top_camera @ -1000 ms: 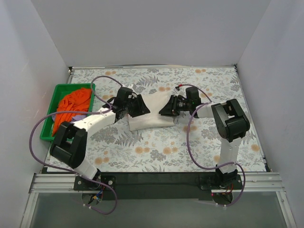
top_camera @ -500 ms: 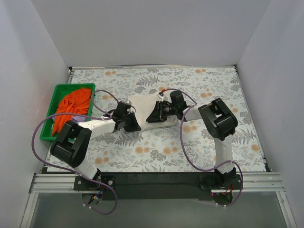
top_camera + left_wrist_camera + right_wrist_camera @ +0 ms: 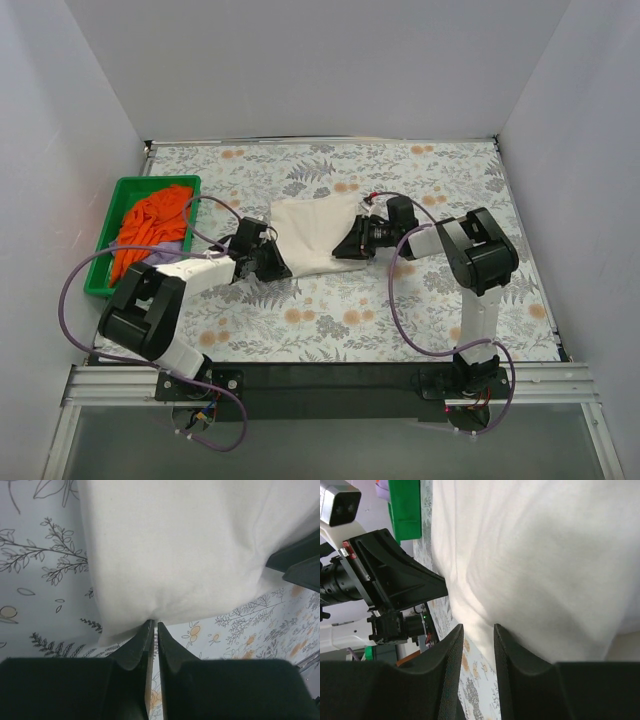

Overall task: Fold and stack the t-shirts
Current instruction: Fold the tshirt

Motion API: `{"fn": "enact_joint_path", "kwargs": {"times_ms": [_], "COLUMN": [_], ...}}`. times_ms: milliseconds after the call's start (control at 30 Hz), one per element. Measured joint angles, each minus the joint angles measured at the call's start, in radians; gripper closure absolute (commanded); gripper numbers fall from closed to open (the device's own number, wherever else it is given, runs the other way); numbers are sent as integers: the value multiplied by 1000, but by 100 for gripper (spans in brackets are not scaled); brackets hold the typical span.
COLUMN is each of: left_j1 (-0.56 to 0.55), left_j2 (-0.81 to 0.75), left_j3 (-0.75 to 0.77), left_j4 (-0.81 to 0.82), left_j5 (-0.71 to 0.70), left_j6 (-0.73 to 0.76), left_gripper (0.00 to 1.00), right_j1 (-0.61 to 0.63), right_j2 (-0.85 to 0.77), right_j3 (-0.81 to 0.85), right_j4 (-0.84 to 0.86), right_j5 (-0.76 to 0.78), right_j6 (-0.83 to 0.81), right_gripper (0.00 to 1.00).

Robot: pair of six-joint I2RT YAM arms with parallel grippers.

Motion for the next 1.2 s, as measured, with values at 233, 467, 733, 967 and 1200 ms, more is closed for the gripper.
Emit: {"fn": "enact_joint_path", "kwargs": {"times_ms": [233,467,733,967,1200], "left_j1": [11,112,155,154,154], "left_j2": [-73,13,140,-64,-288], "left_j3": [78,168,145,144,142], "left_j4": [-77,8,23,-63,-179], "left_j5": [-2,11,34,-1,-103], "left_j6": [0,-2,-8,35,110], "left_gripper": [89,89,89,62,2], "right_j1": [-5,-38,-120,-154,-146], "right_j2": [-54,-3,100,-86,-313], "right_j3": [109,195,172,69,70], "right_j4": [-34,-14,-26,-138,-484], "right_j5": [0,42,56,106,312], "right_j6": [2,2,5,-87,-299], "right_gripper": [67,66,66,64,54]}}
